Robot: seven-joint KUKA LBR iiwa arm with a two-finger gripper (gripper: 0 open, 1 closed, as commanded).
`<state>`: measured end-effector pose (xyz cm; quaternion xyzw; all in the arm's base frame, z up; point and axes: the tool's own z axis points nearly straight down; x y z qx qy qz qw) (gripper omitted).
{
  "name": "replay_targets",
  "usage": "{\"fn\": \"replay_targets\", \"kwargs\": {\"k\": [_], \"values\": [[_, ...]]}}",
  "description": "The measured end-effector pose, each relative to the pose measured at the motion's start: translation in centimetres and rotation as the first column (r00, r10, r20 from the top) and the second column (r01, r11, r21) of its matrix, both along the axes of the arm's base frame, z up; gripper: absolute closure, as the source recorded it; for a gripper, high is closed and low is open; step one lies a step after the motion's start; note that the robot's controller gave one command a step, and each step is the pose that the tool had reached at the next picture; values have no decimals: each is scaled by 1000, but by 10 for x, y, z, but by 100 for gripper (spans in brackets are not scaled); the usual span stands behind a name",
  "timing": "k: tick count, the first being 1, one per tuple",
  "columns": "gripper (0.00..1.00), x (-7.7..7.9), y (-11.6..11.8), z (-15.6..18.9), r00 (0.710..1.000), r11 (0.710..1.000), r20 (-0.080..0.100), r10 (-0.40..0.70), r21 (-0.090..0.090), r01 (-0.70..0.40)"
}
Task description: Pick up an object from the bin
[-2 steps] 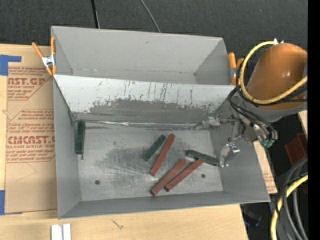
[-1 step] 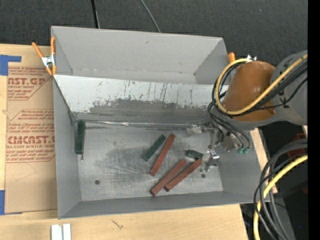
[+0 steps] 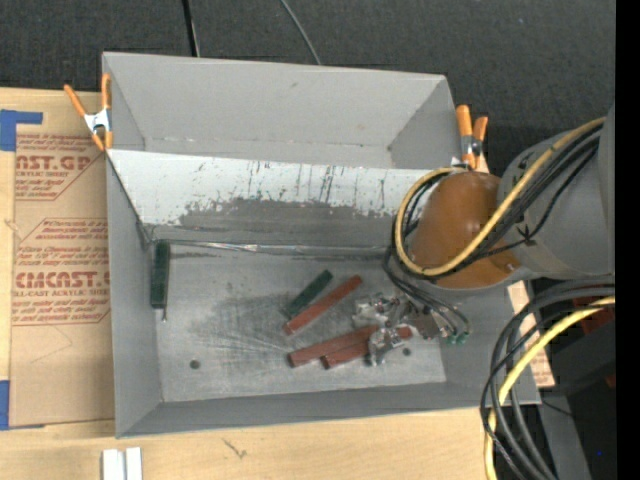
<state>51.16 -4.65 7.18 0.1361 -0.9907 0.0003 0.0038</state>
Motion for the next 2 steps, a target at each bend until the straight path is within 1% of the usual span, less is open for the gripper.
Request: {"fn": "replay_targets", "kwargs": {"k": [1, 2], "values": [[100, 0, 0, 0, 1000, 1000, 0, 0, 0, 0], [100, -6, 6, 149, 999, 999, 7, -54, 1, 54]]}}
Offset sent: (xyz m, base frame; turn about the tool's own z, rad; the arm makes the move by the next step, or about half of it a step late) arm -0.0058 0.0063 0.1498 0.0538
